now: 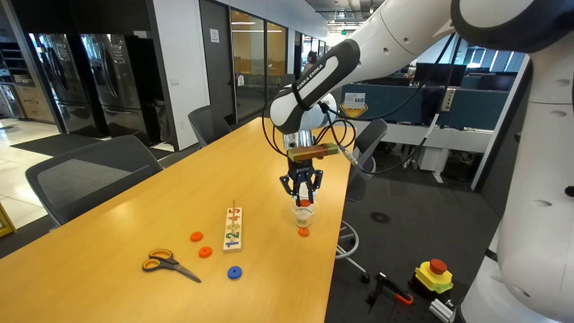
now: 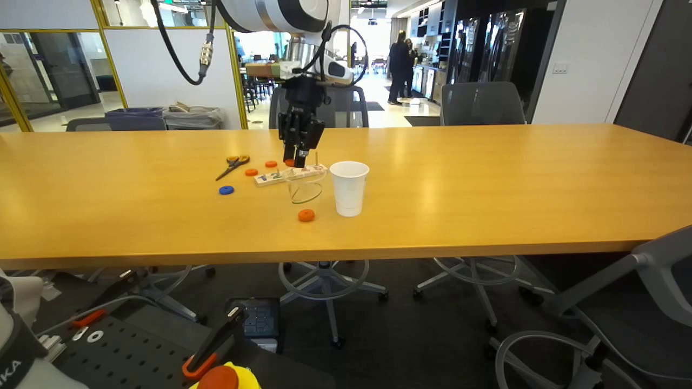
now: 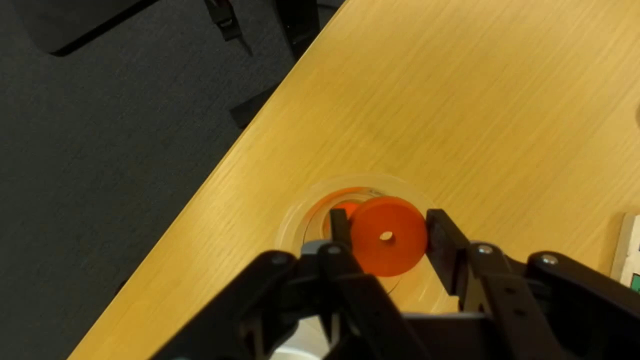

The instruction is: Put the orange rings on the clear cup

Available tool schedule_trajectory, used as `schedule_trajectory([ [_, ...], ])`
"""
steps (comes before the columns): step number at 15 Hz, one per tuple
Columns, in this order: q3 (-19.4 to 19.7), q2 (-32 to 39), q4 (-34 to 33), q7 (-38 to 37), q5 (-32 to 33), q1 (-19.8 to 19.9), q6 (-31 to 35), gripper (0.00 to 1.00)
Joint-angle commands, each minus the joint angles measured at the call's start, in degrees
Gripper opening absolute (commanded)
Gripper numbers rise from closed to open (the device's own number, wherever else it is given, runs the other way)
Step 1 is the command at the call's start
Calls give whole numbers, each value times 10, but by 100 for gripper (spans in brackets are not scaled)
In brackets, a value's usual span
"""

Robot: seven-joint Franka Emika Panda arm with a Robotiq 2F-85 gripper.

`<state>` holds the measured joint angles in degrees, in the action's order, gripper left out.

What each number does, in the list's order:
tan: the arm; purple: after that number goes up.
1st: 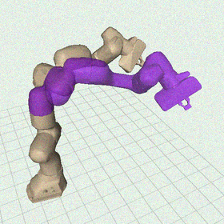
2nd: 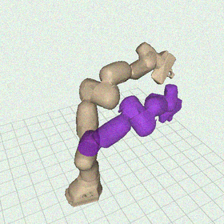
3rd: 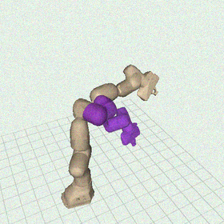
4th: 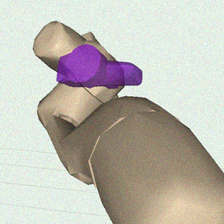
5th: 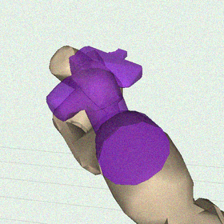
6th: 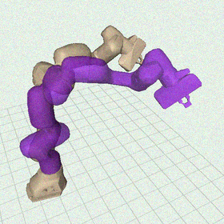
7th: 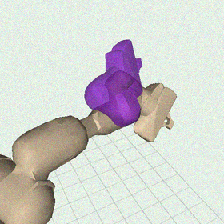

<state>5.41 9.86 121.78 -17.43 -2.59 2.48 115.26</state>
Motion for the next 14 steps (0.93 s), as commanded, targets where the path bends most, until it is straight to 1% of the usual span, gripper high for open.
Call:
schedule_trajectory([
  [1, 0, -4, 6, -20, -5, 2, 15, 56],
  [2, 0, -2, 6, -26, -5, 1, 18, 69],
  [4, 0, -2, 6, -35, -4, 1, 28, 81],
  [6, -1, -10, 11, -44, -1, -2, 38, 97],
  [7, -3, -18, 15, -47, 1, -4, 45, 100],
  [10, -13, -37, 31, -51, 5, -15, 69, 100],
  [14, -46, -36, 40, -68, 3, -46, 93, 100],
])
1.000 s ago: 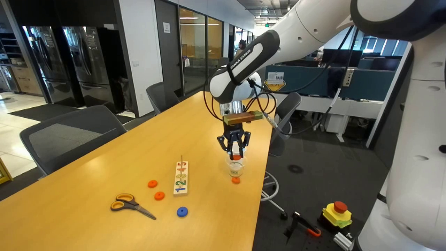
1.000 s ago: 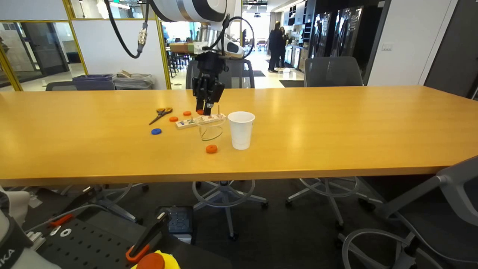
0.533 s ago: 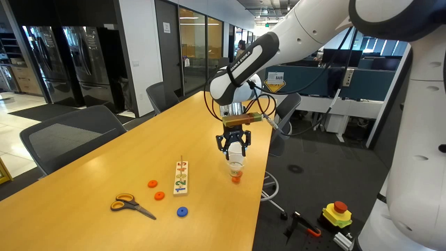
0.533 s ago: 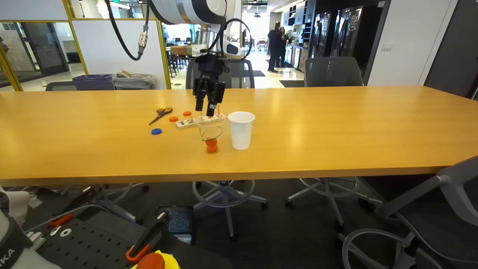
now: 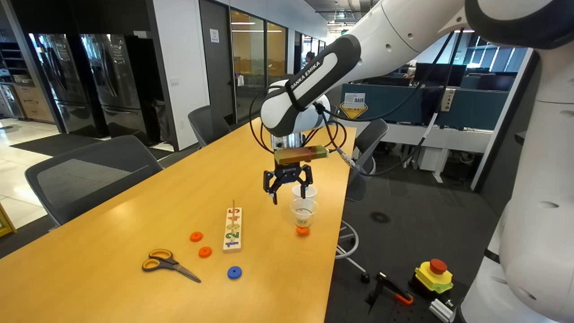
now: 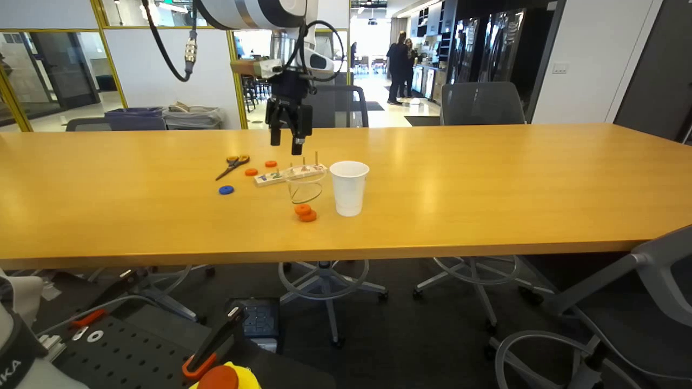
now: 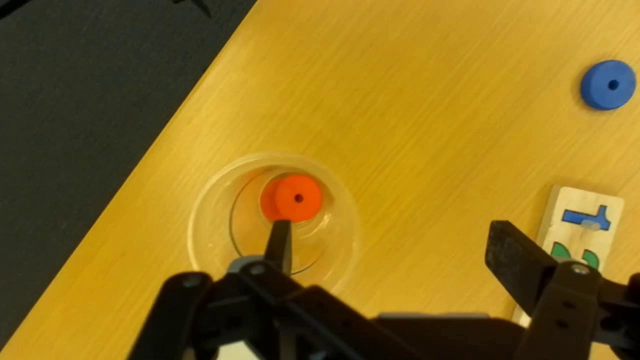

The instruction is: Put the orange rings on the clear cup

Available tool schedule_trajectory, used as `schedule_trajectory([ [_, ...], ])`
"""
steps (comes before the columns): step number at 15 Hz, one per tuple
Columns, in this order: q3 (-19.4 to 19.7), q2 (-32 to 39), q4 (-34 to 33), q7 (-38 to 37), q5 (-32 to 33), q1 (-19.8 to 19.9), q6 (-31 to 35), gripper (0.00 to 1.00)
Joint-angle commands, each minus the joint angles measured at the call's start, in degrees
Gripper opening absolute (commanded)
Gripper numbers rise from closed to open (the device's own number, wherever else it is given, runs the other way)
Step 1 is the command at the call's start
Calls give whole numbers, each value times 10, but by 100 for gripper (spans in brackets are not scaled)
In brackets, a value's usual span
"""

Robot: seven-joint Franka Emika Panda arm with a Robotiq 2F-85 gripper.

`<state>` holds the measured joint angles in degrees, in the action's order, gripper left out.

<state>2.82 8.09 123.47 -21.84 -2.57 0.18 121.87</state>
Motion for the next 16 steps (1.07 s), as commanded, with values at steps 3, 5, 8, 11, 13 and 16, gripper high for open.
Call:
schedule_trajectory([
  [3, -51, 8, 14, -21, 4, -52, 43, 100],
  [5, -67, 29, 0, -7, -2, -67, 51, 100],
  [8, -81, 62, -23, 3, 4, -85, 69, 100],
  [11, -84, 104, -56, 18, 6, -96, 102, 100],
  [13, -84, 132, -82, 35, 5, -100, 112, 100],
  [16, -85, 173, -131, 54, 6, -107, 110, 100],
])
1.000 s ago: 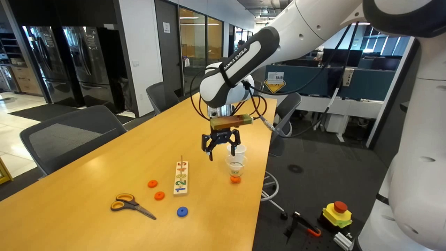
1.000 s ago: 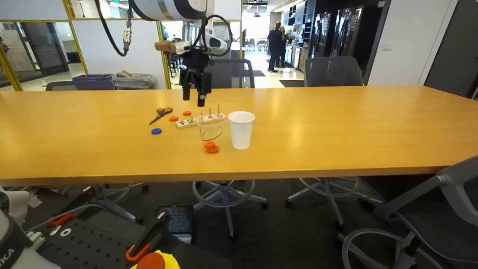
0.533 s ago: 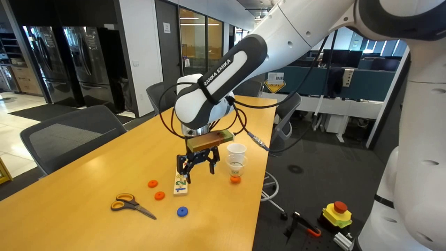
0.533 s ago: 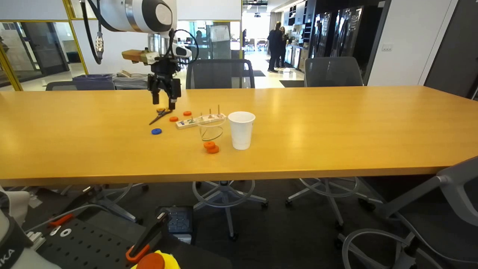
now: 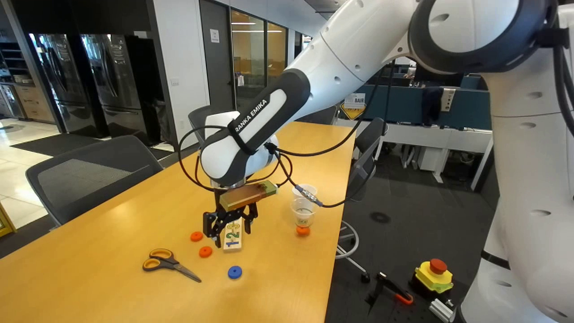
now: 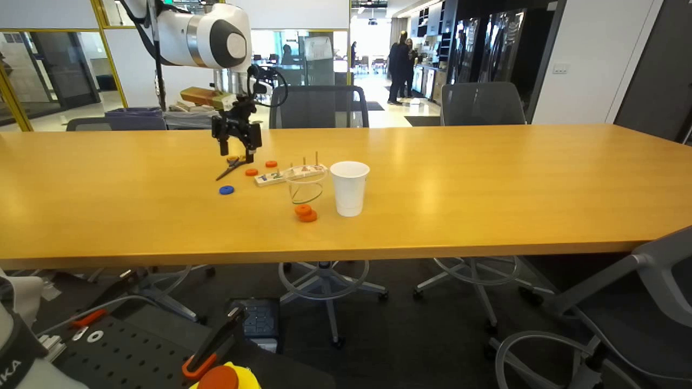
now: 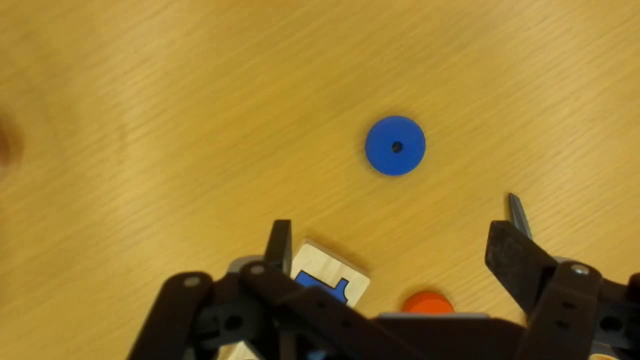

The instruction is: Put the orange rings on the clear cup

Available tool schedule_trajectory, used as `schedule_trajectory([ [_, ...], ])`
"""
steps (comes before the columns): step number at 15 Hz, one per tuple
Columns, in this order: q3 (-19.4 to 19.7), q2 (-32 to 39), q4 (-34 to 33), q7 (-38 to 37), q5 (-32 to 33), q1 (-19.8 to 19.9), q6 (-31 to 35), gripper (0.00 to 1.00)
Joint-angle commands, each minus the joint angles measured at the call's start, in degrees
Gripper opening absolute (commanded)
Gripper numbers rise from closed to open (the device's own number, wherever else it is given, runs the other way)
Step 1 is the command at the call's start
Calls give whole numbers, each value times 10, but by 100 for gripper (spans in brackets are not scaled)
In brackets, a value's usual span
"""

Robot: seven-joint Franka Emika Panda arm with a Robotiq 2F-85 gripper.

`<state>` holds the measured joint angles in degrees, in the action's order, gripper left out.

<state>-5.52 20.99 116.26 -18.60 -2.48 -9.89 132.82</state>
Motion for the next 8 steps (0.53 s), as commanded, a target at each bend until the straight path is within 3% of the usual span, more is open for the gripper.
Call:
schedule_trajectory([
  [1, -2, 55, -74, 28, 6, -10, -1, 100],
  [8, 0, 133, -168, 46, 21, -35, -6, 100],
])
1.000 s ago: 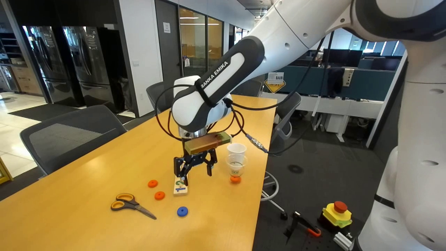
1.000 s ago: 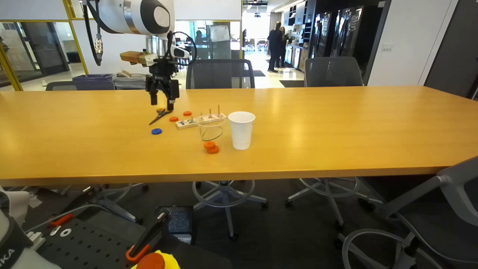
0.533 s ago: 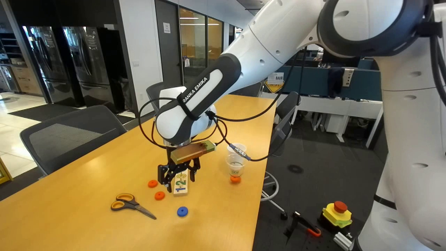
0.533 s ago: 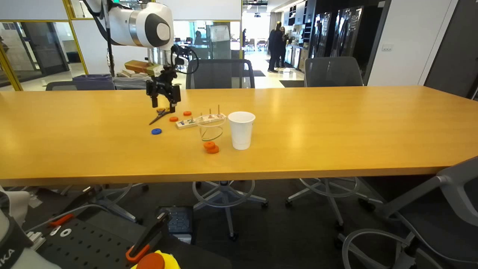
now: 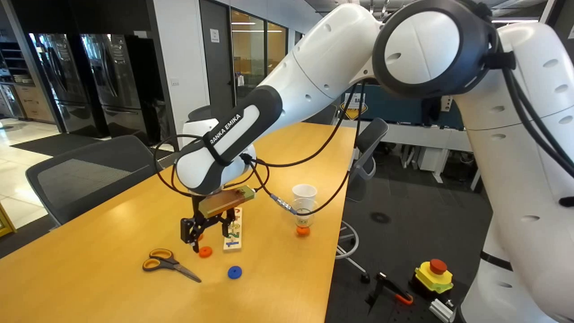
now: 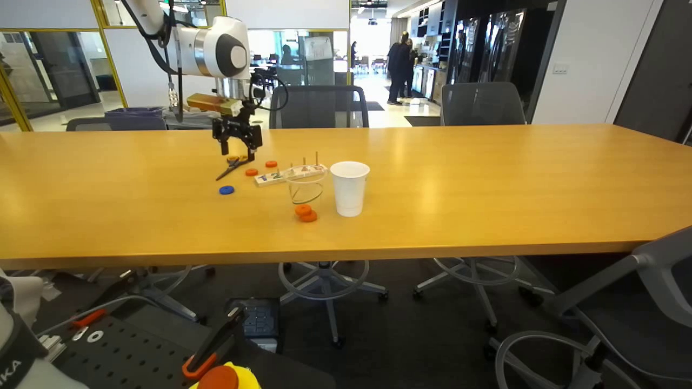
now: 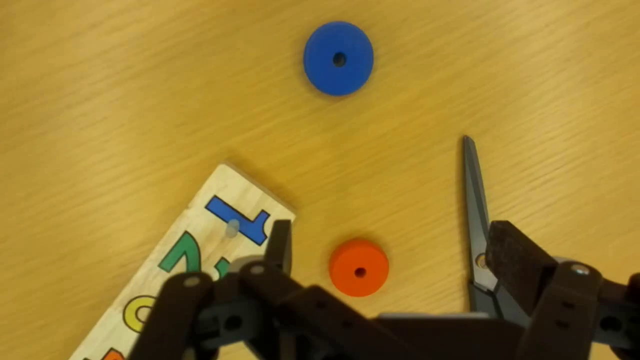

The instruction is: Put the orange rings on the clear cup

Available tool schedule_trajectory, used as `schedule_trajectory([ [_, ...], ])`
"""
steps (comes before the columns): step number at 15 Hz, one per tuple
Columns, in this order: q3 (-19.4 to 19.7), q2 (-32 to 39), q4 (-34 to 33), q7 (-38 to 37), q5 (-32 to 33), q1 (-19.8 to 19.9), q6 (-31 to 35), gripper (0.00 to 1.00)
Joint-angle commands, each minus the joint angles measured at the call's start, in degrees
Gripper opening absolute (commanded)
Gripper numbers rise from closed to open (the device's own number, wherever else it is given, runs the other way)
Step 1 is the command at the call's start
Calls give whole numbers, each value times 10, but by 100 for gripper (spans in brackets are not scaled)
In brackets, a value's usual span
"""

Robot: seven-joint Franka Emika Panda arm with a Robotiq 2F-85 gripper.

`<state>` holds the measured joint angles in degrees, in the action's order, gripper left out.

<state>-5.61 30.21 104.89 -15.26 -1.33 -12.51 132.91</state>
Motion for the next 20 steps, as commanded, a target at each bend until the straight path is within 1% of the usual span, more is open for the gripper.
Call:
schedule_trajectory([
  [1, 1, 52, -64, 17, 11, -10, -8, 100],
  [3, 0, 73, -84, 27, 6, -8, -10, 100],
  [5, 5, 90, -96, 22, 5, -8, 8, 100],
  [10, 14, 123, -128, 20, 6, -8, 22, 100],
  [15, 21, 134, -143, 23, 11, -10, 15, 100],
  [20, 30, 130, -138, 18, 30, -16, 16, 100],
])
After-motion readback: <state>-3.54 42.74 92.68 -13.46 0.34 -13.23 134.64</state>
